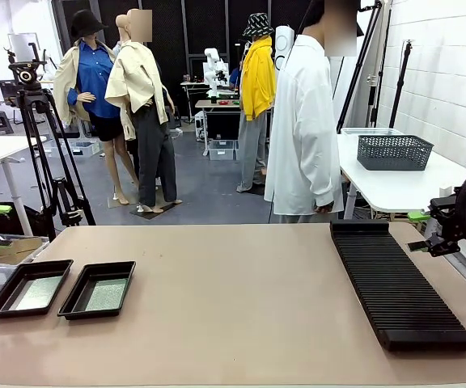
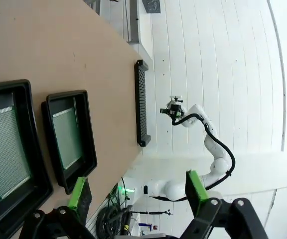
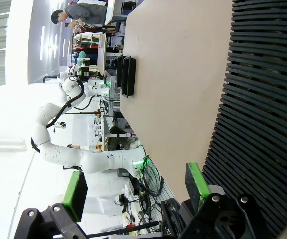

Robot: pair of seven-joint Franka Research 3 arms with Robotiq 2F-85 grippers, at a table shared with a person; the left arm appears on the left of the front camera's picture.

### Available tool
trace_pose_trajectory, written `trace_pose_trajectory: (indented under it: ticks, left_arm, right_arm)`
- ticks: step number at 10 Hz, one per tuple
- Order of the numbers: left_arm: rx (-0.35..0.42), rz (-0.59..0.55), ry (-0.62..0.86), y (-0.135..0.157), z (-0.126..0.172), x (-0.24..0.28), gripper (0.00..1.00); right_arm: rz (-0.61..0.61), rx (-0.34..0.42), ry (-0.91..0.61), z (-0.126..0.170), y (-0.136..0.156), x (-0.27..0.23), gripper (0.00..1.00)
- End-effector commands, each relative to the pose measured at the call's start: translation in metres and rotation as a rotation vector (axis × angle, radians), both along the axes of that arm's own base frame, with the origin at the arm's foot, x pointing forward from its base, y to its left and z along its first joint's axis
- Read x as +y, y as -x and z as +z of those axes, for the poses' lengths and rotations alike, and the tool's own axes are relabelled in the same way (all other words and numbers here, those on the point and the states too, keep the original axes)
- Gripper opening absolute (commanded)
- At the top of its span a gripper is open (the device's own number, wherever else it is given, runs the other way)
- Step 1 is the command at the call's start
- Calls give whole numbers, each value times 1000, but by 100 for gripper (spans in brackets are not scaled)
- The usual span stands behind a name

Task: Inspect and transfer BCBs to ESD trays.
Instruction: Pick up the ESD tray and place it on the left side of the table.

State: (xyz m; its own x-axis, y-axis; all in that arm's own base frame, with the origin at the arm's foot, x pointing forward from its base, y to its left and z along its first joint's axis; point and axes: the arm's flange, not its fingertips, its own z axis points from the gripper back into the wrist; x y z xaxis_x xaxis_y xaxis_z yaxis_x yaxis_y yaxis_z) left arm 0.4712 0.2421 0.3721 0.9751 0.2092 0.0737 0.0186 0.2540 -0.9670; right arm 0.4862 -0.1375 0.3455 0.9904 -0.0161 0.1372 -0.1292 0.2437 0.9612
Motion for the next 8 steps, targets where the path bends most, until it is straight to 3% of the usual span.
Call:
trace_pose_trajectory:
  ticks: [1, 8]
  left_arm:
    - [6, 19, 15, 4, 4, -9, 100]
    - [0, 0, 0, 0, 0, 0, 100]
  right_arm:
    - [-3, -1, 1, 0, 1, 1, 100]
    - [-3, -1, 1, 0, 1, 1, 100]
